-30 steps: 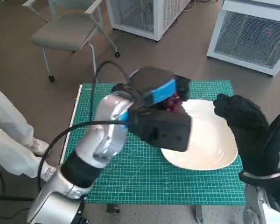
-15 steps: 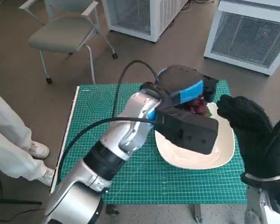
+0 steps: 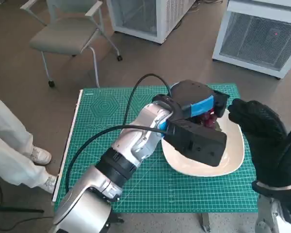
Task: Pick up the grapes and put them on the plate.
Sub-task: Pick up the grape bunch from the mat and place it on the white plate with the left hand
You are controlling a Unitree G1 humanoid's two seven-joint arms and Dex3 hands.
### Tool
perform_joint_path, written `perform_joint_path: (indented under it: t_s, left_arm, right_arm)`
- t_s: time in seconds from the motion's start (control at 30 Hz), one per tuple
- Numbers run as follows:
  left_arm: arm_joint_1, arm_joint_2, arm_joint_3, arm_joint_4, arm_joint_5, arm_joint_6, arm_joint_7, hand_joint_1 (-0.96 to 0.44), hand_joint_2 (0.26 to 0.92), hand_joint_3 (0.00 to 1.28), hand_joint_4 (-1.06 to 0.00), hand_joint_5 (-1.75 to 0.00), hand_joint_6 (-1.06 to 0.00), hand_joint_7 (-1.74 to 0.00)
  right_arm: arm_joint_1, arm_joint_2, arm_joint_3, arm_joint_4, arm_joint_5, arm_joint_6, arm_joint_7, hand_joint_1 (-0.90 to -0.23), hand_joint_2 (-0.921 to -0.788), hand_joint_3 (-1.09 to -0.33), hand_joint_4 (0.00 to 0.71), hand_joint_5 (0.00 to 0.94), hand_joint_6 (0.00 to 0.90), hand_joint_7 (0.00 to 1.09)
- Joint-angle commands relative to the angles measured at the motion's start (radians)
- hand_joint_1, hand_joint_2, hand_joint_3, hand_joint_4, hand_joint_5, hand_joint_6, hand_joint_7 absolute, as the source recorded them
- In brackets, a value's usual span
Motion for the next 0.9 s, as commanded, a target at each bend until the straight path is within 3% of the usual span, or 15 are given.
perform_joint_path:
  t_s: [0.03, 0.3, 0.37, 0.43, 0.5, 0.6, 0.7, 0.9]
  left_arm:
    - [-0.037, -0.01, 0.0, 0.001, -0.014, 0.01, -0.025, 0.0, 0.921, 0.16, -0.61, -1.24, -0.5, -1.31]
    - [-0.048, -0.023, 0.017, 0.016, -0.066, 0.049, -0.135, 0.0, 0.921, 0.21, -0.58, -1.29, -0.42, -1.36]
    - [-0.054, -0.018, 0.013, 0.024, -0.073, 0.041, -0.161, -0.08, 0.918, 0.2, -0.53, -1.19, -0.43, -1.32]
    - [-0.056, -0.01, 0.004, 0.031, -0.07, 0.022, -0.172, -0.22, 0.91, 0.15, -0.44, -0.86, -0.4, -1.06]
    - [-0.056, -0.006, -0.001, 0.037, -0.065, 0.007, -0.172, -0.33, 0.909, 0.08, -0.36, -0.5, -0.36, -0.68]
    - [-0.055, -0.004, -0.004, 0.056, -0.06, -0.013, -0.157, -0.42, 0.916, 0.03, -0.27, -0.18, -0.33, -0.35]
    - [-0.052, -0.005, -0.002, 0.077, -0.059, -0.026, -0.135, -0.45, 0.92, 0.02, -0.19, -0.06, -0.32, -0.2]
    - [-0.044, -0.011, 0.006, 0.1, -0.063, -0.025, -0.094, -0.48, 0.921, 0.02, -0.12, -0.01, -0.29, -0.11]
  right_arm:
    - [0.026, 0.003, -0.004, 0.003, -0.007, 0.004, -0.011, -0.328, -0.921, -0.598, 0.471, 0.808, 0.259, 0.97]
    - [0.028, 0.003, -0.001, 0.004, -0.014, -0.001, -0.016, -0.325, -0.921, -0.6, 0.472, 0.806, 0.259, 0.97]
    - [0.027, 0.003, -0.001, 0.005, -0.015, -0.003, -0.018, -0.325, -0.921, -0.6, 0.472, 0.805, 0.26, 0.97]
    - [0.027, 0.003, -0.001, 0.007, -0.017, -0.005, -0.019, -0.325, -0.921, -0.6, 0.473, 0.805, 0.26, 0.97]
    - [0.027, 0.003, -0.001, 0.008, -0.017, -0.007, -0.02, -0.325, -0.921, -0.6, 0.476, 0.805, 0.26, 0.97]
    - [0.028, 0.004, 0.0, 0.007, -0.018, -0.008, -0.021, -0.326, -0.921, -0.6, 0.479, 0.805, 0.26, 0.96]
    - [0.029, 0.004, 0.0, 0.007, -0.019, -0.009, -0.021, -0.327, -0.921, -0.6, 0.482, 0.804, 0.26, 0.96]
    - [0.03, 0.004, 0.0, 0.007, -0.019, -0.009, -0.021, -0.327, -0.921, -0.599, 0.484, 0.802, 0.26, 0.96]
